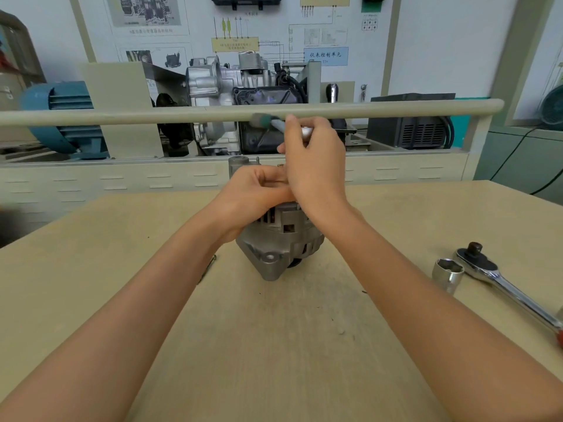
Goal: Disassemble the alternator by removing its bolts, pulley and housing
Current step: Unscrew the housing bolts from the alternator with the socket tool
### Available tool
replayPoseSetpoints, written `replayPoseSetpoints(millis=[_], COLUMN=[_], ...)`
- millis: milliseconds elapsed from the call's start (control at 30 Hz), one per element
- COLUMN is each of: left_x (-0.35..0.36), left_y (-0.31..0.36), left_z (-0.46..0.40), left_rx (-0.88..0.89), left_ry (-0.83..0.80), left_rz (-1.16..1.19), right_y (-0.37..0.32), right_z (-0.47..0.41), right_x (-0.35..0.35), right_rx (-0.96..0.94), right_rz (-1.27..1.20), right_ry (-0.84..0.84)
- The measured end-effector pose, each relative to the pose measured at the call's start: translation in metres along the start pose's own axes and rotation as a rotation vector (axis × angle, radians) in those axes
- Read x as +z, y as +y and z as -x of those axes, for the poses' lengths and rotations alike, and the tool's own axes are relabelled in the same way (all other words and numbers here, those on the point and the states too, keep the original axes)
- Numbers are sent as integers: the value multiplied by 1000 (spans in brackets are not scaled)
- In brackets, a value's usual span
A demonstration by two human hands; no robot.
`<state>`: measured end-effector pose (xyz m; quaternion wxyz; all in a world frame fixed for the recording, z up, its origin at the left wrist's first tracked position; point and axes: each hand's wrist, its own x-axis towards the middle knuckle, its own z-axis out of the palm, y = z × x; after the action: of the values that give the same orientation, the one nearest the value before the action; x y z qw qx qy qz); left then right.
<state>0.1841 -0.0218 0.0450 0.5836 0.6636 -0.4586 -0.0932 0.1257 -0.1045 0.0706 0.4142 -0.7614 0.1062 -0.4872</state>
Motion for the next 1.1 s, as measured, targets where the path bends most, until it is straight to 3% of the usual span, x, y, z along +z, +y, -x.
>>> replayPoseSetpoints(millis=[67, 133, 300, 433, 600, 733, 800, 933, 967, 1100], left_x=[3, 5, 3, -1, -3, 0, 1, 5, 7, 7], left_y=[1, 2, 1, 0, 0, -1, -1, -2, -2, -4], left_z=[0, 0, 1, 1, 0, -2, -2, -3, -4, -4], left_rx=[11, 12, -10, -15, -54, -61, -57, -44, -46, -62], left_ry=[43, 55, 14, -60, -68, 8, 26, 89, 105, 81], left_rz=[-29, -51, -43, -40, -3, 32, 39, 6, -2, -54], right_y=[0, 1, 0, -1, 4, 5, 4, 0, -1, -2], right_z=[3, 3, -5, -12, -21, -17, -13, -8, -9, -13], right_x=[-1, -3, -7, -15, -28, -25, -20, -12, -12, -18], right_rx=[-122, -232, -328, -291, -85, -67, -125, -291, -270, -231], right_rz=[443, 697, 673, 407, -237, -428, -280, 651, 759, 758], right_ry=[79, 119, 49, -110, -441, -416, -320, -34, 24, 17])
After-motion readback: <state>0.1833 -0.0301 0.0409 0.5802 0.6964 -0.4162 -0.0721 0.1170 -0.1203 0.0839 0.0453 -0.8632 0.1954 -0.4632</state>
